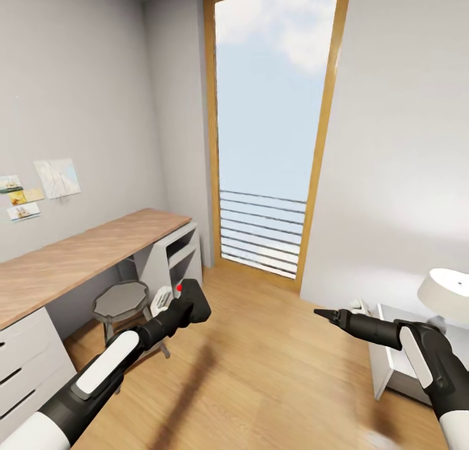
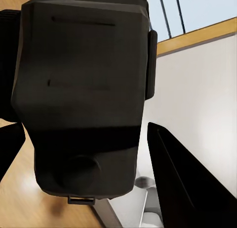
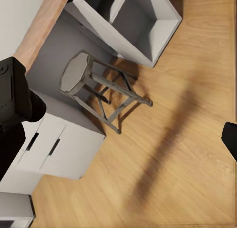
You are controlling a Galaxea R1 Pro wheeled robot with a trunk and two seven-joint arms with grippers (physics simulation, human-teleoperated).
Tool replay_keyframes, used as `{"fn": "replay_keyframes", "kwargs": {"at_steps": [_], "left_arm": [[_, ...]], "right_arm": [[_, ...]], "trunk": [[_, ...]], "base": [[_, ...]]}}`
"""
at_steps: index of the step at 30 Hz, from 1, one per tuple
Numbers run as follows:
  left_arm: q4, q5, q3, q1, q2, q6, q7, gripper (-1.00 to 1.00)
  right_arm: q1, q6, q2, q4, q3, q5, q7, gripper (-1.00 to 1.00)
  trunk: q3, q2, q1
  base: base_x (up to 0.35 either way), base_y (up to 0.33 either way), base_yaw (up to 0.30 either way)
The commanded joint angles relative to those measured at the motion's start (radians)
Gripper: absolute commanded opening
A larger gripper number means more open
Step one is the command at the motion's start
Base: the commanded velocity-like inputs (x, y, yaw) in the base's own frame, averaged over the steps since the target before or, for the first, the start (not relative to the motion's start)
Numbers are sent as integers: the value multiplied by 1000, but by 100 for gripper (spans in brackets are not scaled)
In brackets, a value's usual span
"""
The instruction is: Attach the digital camera to the camera tripod in the bedroom.
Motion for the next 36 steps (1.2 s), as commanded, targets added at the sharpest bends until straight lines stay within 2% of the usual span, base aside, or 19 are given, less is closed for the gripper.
{"fn": "replay_keyframes", "kwargs": {"at_steps": [1,4,6,7,10,13,14,15,16,17,19,20,22,23,26,27,31,33,36], "left_arm": [[-2,5,-3,-1,-2,0,8,-100],[4,5,-8,-1,-27,2,22,-100],[27,-1,-12,-1,-53,4,49,-100],[59,-10,-14,-1,-67,5,73,-100],[166,-42,-16,-1,-86,9,115,-100],[374,-90,-35,-1,-109,16,142,-100],[417,-95,-43,-1,-116,16,144,-100],[561,-102,-68,-1,-143,13,143,-100],[647,-105,-81,-1,-160,11,141,-100],[813,-110,-105,-1,-198,5,132,-100],[942,-113,-123,0,-236,-3,117,-100],[1017,-114,-135,-2,-262,-16,96,-100],[1077,-125,-149,1,-282,-38,68,-100],[1130,-212,-169,53,-301,-59,32,-100],[1144,-312,-173,115,-303,-68,22,-100],[1149,-405,-175,168,-302,-73,17,-100],[1152,-480,-176,221,-300,-102,15,-100],[1154,-507,-176,249,-283,-158,12,-100],[1154,-515,-176,261,-269,-180,-14,-100]], "right_arm": [[-1,4,0,1,-1,2,1,100],[-1,3,0,21,0,16,-18,100],[-1,2,0,76,0,62,-55,100],[-1,-2,1,126,-1,104,-87,100],[-1,-46,3,233,-2,191,-149,100],[-1,-211,21,420,-2,297,-228,100],[-1,-243,25,458,-2,314,-240,100],[-1,-321,33,561,-1,354,-262,100],[-1,-364,35,617,-1,374,-270,100],[-1,-449,38,723,-1,413,-284,100],[-1,-534,38,824,0,451,-297,100],[-1,-615,37,912,0,485,-312,100],[4,-711,38,990,0,522,-348,100],[72,-802,43,1047,-1,552,-442,100],[130,-825,52,1060,-3,558,-484,100],[170,-843,71,1065,-4,561,-506,100],[204,-875,104,1067,-5,562,-537,100],[236,-905,124,1068,-5,563,-585,100],[250,-922,138,1068,-5,564,-619,100]], "trunk": [[2,6,-4],[11,27,-15],[18,41,-23],[21,48,-27],[30,69,-38],[40,90,-50],[43,97,-54],[46,104,-58],[49,111,-61],[52,118,-65],[58,132,-73],[61,139,-77],[68,153,-84],[71,160,-88],[80,181,-100],[83,188,-104],[96,216,-119],[102,230,-127],[112,251,-138]], "base": [[0,0,0],[0,0,0],[0,0,0],[0,0,0],[0,0,0],[0,0,0],[0,0,0],[0,0,0],[0,0,0],[0,0,0],[0,0,0],[0,0,0],[0,0,0],[0,0,0],[0,0,0],[0,0,0],[0,0,0],[0,0,0],[0,0,0]]}}
